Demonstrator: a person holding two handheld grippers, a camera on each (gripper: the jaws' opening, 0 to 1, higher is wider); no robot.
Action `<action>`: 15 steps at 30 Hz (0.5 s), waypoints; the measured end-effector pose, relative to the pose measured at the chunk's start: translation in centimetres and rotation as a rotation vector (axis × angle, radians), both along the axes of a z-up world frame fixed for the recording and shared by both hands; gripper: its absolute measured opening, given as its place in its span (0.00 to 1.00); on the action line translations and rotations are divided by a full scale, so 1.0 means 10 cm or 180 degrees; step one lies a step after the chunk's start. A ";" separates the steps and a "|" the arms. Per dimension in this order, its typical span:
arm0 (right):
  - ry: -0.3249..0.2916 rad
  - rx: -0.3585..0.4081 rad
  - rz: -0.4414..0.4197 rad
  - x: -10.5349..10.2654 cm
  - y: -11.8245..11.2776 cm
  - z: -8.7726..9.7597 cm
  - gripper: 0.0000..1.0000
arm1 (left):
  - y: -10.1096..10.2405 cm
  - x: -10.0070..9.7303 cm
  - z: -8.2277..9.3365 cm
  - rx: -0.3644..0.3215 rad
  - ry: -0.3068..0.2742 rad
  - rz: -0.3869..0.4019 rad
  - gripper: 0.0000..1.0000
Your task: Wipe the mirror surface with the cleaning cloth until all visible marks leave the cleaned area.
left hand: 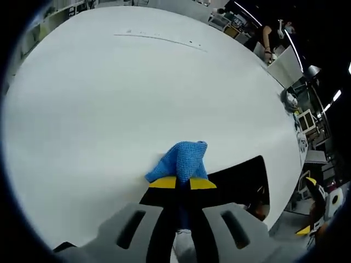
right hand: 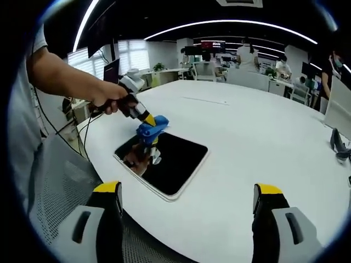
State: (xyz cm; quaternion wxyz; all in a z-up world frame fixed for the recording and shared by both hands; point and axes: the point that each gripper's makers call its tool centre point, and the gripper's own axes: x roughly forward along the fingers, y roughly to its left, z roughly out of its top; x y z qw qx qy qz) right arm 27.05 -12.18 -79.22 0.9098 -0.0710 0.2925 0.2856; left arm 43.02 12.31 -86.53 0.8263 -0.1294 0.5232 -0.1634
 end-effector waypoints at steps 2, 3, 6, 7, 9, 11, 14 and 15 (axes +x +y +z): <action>0.0002 0.0042 -0.0063 0.01 -0.01 0.02 0.98 | 0.00 0.00 0.01 -0.0065 0.0039 0.0045 0.03; -0.0015 0.0030 -0.0081 0.02 -0.03 0.02 0.98 | -0.04 0.00 0.04 -0.0193 0.0068 0.0100 0.03; -0.0022 0.0034 -0.0120 0.03 -0.04 0.03 0.98 | -0.01 0.03 0.20 -0.0333 0.0001 0.0160 0.03; -0.0039 0.0039 -0.0122 0.04 -0.04 0.03 0.98 | 0.01 0.03 0.28 -0.0380 -0.0028 0.0142 0.03; -0.0056 0.0054 -0.0117 0.04 -0.04 0.05 0.98 | 0.07 -0.03 0.38 -0.0393 0.0002 0.0121 0.03; -0.0055 0.0056 -0.0116 0.04 -0.04 0.05 0.98 | 0.14 -0.09 0.47 -0.0400 -0.0003 0.0097 0.03; -0.0069 0.0070 -0.0120 0.04 -0.03 0.05 0.98 | 0.32 -0.16 0.53 -0.0304 -0.0022 0.0094 0.03; -0.0063 0.0078 -0.0124 0.04 -0.03 0.05 0.98 | 0.39 -0.18 0.56 -0.0249 -0.0040 0.0095 0.03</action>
